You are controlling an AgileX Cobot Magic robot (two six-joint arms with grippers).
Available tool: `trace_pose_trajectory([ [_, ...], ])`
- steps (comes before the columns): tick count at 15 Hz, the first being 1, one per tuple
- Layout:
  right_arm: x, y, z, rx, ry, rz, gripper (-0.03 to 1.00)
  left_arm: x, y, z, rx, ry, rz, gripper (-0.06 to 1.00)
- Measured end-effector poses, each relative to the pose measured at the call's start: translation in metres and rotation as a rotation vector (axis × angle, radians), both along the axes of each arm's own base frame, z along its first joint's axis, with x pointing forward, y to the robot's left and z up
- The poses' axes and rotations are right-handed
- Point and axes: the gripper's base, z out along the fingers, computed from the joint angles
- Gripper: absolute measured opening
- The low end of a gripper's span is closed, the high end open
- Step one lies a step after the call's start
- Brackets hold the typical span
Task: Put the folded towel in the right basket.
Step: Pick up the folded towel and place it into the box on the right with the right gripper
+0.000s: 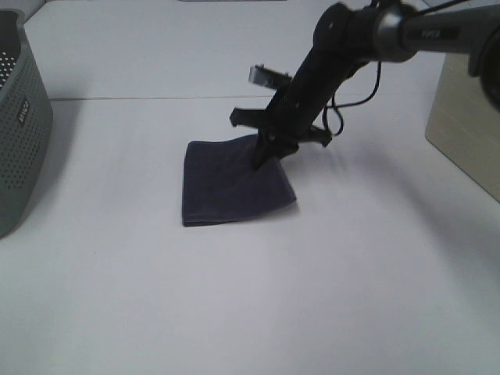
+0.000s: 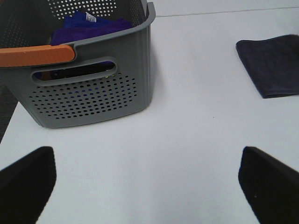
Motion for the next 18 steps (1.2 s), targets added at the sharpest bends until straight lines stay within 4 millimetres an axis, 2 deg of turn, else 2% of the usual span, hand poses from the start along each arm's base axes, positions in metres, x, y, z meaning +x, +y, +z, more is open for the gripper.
trace_pose_trajectory([
  [1, 0.005, -0.032, 0.090, 0.051, -0.158, -0.045, 0.07, 0.000, 0.000, 0.000, 0.000, 0.000, 0.000, 0.99],
  [2, 0.002, -0.060, 0.139, 0.066, -0.248, -0.086, 0.07, 0.000, 0.000, 0.000, 0.000, 0.000, 0.000, 0.99],
  [3, -0.005, -0.090, 0.175, 0.054, -0.314, -0.121, 0.07, 0.000, 0.000, 0.000, 0.000, 0.000, 0.000, 0.99],
  [4, -0.013, -0.125, 0.205, 0.026, -0.368, -0.169, 0.07, 0.000, 0.000, 0.000, 0.000, 0.000, 0.000, 0.99],
  [5, -0.018, -0.141, 0.219, 0.014, -0.396, -0.193, 0.07, 0.000, 0.000, 0.000, 0.000, 0.000, 0.000, 0.99],
  [6, -0.029, -0.180, 0.243, -0.019, -0.442, -0.269, 0.07, 0.000, 0.000, 0.000, 0.000, 0.000, 0.000, 0.99],
  [8, -0.048, -0.249, 0.272, -0.065, -0.514, -0.429, 0.07, 0.000, 0.000, 0.000, 0.001, 0.000, 0.001, 0.99],
  [9, -0.057, -0.283, 0.279, -0.095, -0.531, -0.512, 0.07, 0.000, 0.000, 0.000, 0.002, 0.000, 0.001, 0.99],
  [10, -0.063, -0.309, 0.279, -0.119, -0.534, -0.567, 0.07, 0.000, 0.001, 0.000, 0.006, 0.000, 0.004, 0.99],
  [12, -0.069, -0.349, 0.270, -0.155, -0.510, -0.650, 0.07, 0.000, 0.001, 0.000, 0.013, 0.001, 0.009, 0.99],
  [14, -0.063, -0.370, 0.249, -0.174, -0.464, -0.676, 0.07, 0.000, 0.002, 0.000, 0.016, 0.001, 0.011, 0.99],
  [16, -0.051, -0.379, 0.224, -0.192, -0.408, -0.673, 0.08, 0.000, 0.002, 0.000, 0.016, 0.001, 0.011, 0.99],
  [17, -0.046, -0.382, 0.214, -0.196, -0.387, -0.674, 0.17, 0.000, 0.002, 0.000, 0.016, 0.001, 0.011, 0.99],
  [18, -0.042, -0.384, 0.204, -0.201, -0.363, -0.680, 0.33, 0.000, 0.002, 0.000, 0.016, 0.001, 0.011, 0.99],
])
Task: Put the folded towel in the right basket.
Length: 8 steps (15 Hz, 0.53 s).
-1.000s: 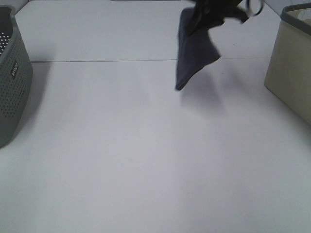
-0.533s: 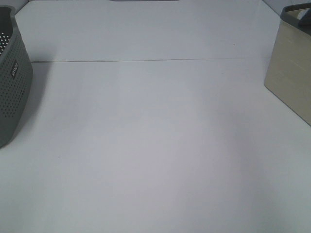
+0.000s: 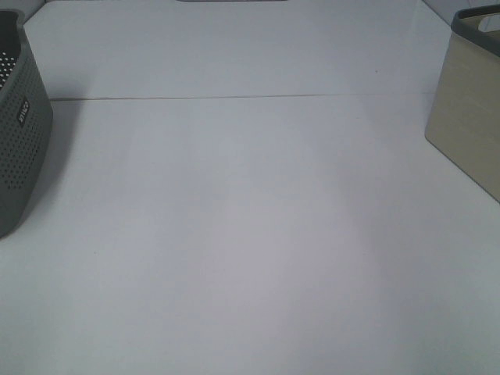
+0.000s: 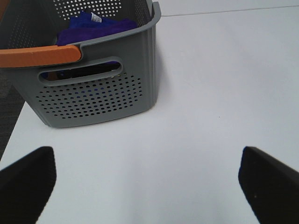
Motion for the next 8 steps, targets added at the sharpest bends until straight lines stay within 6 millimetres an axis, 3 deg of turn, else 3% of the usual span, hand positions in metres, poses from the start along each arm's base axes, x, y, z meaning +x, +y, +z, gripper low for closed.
trace_pose_trajectory([
  [1, 0.002, -0.002, -0.007, 0.009, 0.021, -0.014, 0.70, 0.000, 0.000, 0.000, 0.000, 0.000, 0.000, 0.99],
  [2, 0.002, -0.001, -0.007, 0.013, 0.030, -0.012, 0.87, 0.000, 0.000, 0.000, 0.000, 0.000, 0.000, 0.99],
  [4, -0.001, 0.003, -0.008, 0.048, 0.062, 0.005, 0.96, 0.000, 0.000, 0.000, 0.000, 0.000, 0.000, 0.99],
  [6, -0.003, 0.007, -0.006, 0.055, 0.072, 0.029, 0.98, 0.000, 0.000, 0.000, 0.000, 0.000, 0.000, 0.99],
  [8, -0.004, 0.031, 0.012, -0.015, 0.062, 0.040, 0.98, 0.000, 0.000, 0.000, 0.000, 0.000, 0.000, 0.99],
])
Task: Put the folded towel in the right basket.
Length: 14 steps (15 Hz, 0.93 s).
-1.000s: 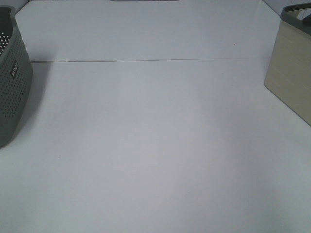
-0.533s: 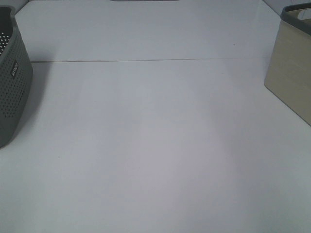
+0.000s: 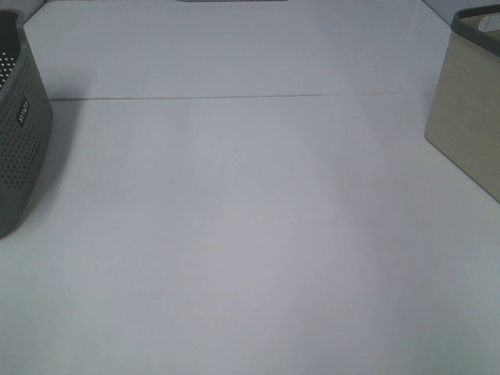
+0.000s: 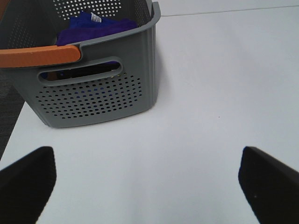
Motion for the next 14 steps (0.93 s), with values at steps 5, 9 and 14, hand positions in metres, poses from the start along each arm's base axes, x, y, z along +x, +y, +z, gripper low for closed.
trace_pose_trajectory([
  [5, -0.043, 0.084, 0.066, -0.082, -0.109, 0.130, 0.98, 0.000, 0.000, 0.000, 0.000, 0.000, 0.000, 0.99],
  [9, -0.163, 0.104, 0.065, -0.142, -0.108, 0.158, 0.98, 0.000, 0.000, 0.000, 0.000, 0.000, 0.000, 0.99],
  [14, -0.344, 0.147, 0.001, -0.215, -0.357, 0.277, 0.98, 0.000, 0.000, 0.000, 0.000, 0.000, 0.000, 0.99],
])
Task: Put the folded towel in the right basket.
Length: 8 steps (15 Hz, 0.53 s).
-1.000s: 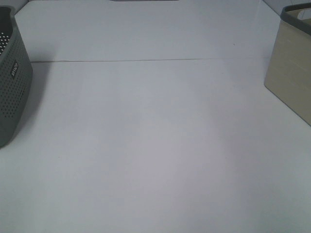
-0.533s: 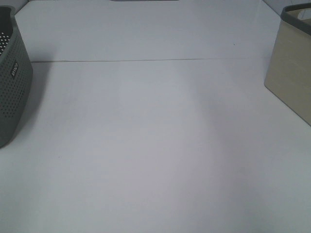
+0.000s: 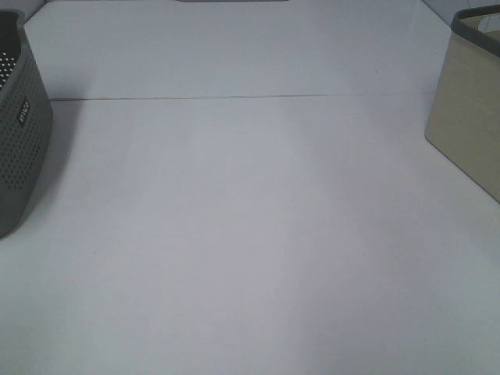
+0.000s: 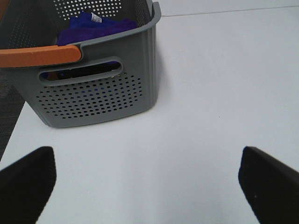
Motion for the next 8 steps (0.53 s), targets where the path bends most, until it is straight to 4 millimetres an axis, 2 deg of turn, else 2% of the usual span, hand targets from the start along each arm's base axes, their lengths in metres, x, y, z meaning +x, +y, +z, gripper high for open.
trace_pose_trajectory([
  [5, -0.037, 0.007, -0.036, -0.015, -0.078, 0.071, 0.98, 0.000, 0.000, 0.000, 0.000, 0.000, 0.000, 0.99],
  [8, -0.050, 0.004, -0.062, 0.017, -0.090, 0.000, 0.98, 0.000, 0.000, 0.000, 0.000, 0.000, 0.000, 0.99],
])
